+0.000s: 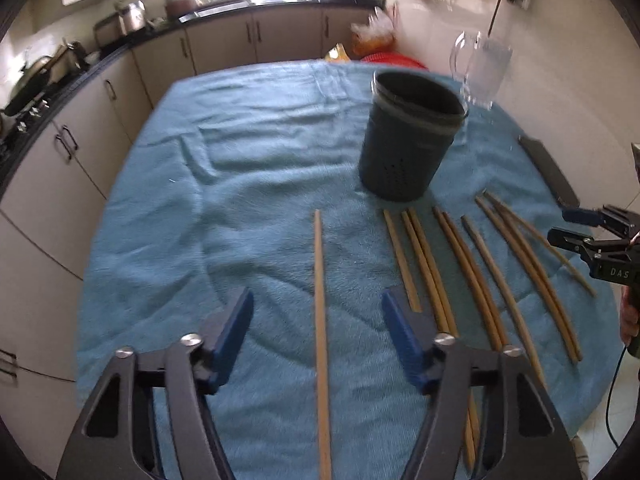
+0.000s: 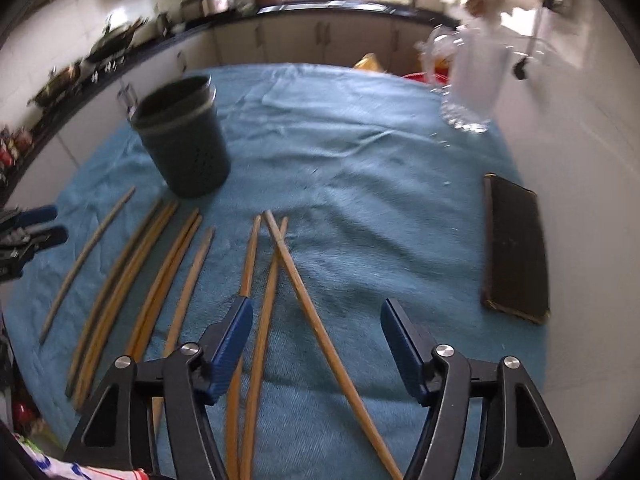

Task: Organize utensils
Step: 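Close the left gripper on one chopstick while the right gripper grasps another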

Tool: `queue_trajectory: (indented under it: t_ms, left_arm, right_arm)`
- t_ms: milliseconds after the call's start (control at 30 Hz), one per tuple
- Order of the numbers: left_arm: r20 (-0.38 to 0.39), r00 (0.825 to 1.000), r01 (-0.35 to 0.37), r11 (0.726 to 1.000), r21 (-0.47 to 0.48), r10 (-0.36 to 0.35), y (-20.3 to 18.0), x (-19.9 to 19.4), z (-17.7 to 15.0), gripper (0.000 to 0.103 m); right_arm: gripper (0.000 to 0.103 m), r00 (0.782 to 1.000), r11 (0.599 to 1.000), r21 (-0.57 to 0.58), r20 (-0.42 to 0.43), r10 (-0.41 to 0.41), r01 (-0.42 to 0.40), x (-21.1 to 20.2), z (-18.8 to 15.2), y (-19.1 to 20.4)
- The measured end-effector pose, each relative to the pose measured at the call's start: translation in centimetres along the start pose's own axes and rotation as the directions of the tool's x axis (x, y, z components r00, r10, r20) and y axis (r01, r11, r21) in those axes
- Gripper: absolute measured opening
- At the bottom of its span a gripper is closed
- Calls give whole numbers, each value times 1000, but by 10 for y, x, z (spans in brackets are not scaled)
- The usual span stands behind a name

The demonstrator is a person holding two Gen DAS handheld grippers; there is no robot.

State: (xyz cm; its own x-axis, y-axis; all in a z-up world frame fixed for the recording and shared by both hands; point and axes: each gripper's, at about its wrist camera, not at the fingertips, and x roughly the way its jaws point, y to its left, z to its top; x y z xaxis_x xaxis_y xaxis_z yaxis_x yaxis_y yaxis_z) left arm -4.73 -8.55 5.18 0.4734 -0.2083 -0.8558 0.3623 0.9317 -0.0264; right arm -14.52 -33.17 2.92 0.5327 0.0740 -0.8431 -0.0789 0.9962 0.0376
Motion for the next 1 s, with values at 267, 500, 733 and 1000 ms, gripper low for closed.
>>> queue_trajectory:
  t_ms: [267, 500, 733, 1000]
  left_arm:
    - [-88, 996, 24, 1000, 17, -23, -3, 40, 14, 51]
    - [-122, 992, -1, 1000, 23, 4, -3, 56, 25, 30]
    - [-138, 990, 5, 1000, 14, -3, 2, 63, 37, 30]
    - [-125, 992, 5, 999, 46, 1, -4, 66, 41, 26]
  right_arm:
    - [51, 994, 994, -105, -96, -55, 45, 32, 4, 4]
    - [43, 992, 995, -94, -125, -33, 22, 44, 11, -5]
    - [43, 988, 998, -68, -155, -16, 5, 57, 34, -11]
    - [39, 982, 998, -57, -189, -2, -9, 75, 59, -8]
